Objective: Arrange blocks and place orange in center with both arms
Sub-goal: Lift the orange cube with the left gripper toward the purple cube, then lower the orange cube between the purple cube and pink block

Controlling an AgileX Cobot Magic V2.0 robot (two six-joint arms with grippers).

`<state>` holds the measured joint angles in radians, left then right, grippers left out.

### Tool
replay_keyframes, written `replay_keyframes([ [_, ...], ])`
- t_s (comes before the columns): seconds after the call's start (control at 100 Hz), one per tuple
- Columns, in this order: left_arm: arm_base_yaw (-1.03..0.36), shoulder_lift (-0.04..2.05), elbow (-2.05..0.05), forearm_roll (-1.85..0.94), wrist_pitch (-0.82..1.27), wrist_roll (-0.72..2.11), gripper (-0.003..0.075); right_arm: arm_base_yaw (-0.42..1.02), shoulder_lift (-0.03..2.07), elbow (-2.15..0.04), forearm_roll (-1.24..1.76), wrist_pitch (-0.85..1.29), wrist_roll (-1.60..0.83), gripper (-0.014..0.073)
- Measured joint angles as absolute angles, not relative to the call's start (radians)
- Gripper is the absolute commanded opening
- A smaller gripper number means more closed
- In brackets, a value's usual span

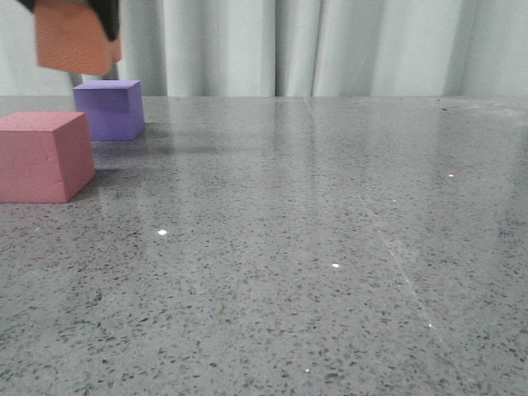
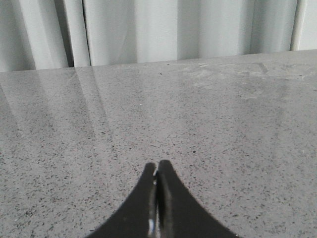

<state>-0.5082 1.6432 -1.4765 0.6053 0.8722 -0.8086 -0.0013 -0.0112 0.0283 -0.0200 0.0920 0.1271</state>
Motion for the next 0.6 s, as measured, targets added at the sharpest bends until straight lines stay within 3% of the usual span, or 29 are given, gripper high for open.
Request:
replay_keyframes([
  [0.21, -0.435, 1.598, -1.366, 0.556, 0.778, -0.809, 0.0024, -0.001, -0.011, 0.028, -0.020, 0.092, 0.127, -0.0067],
  [0.6, -0.428, 1.594, -1.330, 0.503, 0.693, -0.800, 0.0024, -0.001, -0.011, 0.028, -0.020, 0.092, 0.127, -0.0067],
])
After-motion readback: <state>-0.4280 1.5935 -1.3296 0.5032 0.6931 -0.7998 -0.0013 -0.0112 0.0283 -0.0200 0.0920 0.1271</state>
